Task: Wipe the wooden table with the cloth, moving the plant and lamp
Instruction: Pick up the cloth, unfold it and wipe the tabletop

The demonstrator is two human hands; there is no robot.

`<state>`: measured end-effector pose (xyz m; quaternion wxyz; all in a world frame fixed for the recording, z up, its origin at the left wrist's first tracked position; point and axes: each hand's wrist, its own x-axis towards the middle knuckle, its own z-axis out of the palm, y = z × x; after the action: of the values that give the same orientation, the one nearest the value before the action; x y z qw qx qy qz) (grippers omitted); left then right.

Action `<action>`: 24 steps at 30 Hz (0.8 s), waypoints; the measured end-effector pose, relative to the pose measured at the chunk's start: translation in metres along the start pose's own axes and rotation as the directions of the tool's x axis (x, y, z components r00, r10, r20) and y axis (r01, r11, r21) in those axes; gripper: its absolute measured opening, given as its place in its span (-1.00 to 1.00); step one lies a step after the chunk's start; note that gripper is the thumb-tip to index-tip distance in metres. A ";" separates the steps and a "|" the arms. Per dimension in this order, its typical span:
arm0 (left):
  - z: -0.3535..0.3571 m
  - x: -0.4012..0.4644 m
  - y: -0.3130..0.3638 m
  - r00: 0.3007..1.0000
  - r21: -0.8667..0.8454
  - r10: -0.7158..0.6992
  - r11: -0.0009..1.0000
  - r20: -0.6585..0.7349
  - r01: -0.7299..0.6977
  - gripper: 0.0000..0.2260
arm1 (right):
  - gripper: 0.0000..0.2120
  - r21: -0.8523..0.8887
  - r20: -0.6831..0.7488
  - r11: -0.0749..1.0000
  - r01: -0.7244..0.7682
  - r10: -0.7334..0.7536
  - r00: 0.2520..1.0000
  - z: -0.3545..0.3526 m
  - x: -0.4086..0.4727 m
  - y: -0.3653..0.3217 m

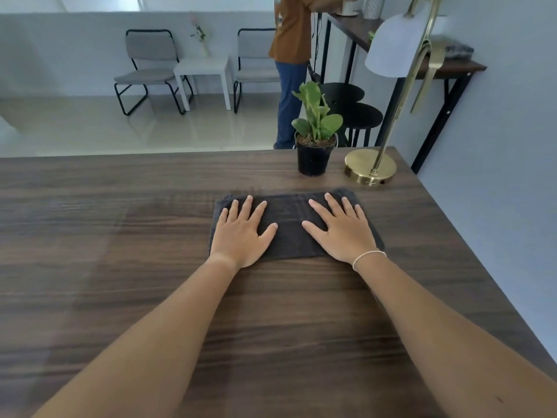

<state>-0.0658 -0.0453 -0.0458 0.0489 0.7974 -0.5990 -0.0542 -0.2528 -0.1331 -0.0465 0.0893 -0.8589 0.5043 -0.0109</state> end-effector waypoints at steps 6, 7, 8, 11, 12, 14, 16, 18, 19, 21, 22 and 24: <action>0.003 -0.061 0.017 0.999 -0.013 0.037 0.999 0.002 -0.037 -0.44 | -0.41 0.009 -0.001 0.999 -0.039 0.039 0.999 0.004 -0.071 0.003; 0.004 -0.076 0.021 0.999 -0.014 0.049 0.999 -0.002 -0.049 -0.44 | -0.40 0.012 -0.005 0.999 -0.049 0.049 0.999 0.005 -0.088 0.003; 0.004 -0.092 0.025 0.998 -0.014 0.061 0.998 -0.006 -0.061 -0.44 | -0.40 0.012 -0.008 0.998 -0.058 0.058 0.998 0.006 -0.105 0.003; 0.008 -0.141 0.036 0.995 -0.024 0.099 0.995 -0.002 -0.099 -0.43 | -0.40 0.017 -0.009 0.996 -0.093 0.093 0.996 0.010 -0.163 0.003; 0.009 -0.157 0.040 0.994 -0.025 0.111 0.993 -0.003 -0.111 -0.43 | -0.41 0.018 -0.012 0.994 -0.104 0.104 0.994 0.011 -0.182 0.003; 0.010 -0.188 0.046 0.991 -0.033 0.134 0.990 -0.007 -0.135 -0.43 | -0.41 0.021 -0.024 0.992 -0.121 0.121 0.992 0.013 -0.219 0.001; 0.012 -0.209 0.051 0.990 -0.044 0.144 0.989 -0.006 -0.144 -0.43 | -0.41 0.024 -0.025 0.991 -0.128 0.129 0.991 0.014 -0.241 0.001; 0.011 -0.230 0.054 0.988 -0.046 0.153 0.987 0.002 -0.153 -0.44 | -0.41 0.018 -0.026 0.991 -0.135 0.136 0.990 0.016 -0.263 -0.001; 0.011 -0.239 0.055 0.987 -0.044 0.159 0.986 0.002 -0.159 -0.44 | -0.41 0.015 -0.033 0.991 -0.135 0.136 0.990 0.017 -0.272 -0.002; 0.011 -0.251 0.057 0.985 -0.038 0.170 0.985 -0.010 -0.170 -0.44 | -0.41 0.009 -0.052 0.990 -0.138 0.138 0.989 0.018 -0.288 -0.003; 0.012 -0.254 0.057 0.985 -0.039 0.173 0.984 -0.016 -0.174 -0.44 | -0.41 0.010 -0.057 0.990 -0.142 0.143 0.988 0.019 -0.293 -0.004; 0.012 -0.256 0.057 0.984 -0.034 0.178 0.983 -0.016 -0.179 -0.44 | -0.39 0.005 -0.063 0.989 -0.147 0.147 0.987 0.020 -0.299 -0.005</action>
<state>-0.1926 0.1849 -0.0428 0.0716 0.7399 -0.6666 -0.0548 -0.3938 0.1319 -0.0445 0.0742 -0.8186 0.5686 -0.0316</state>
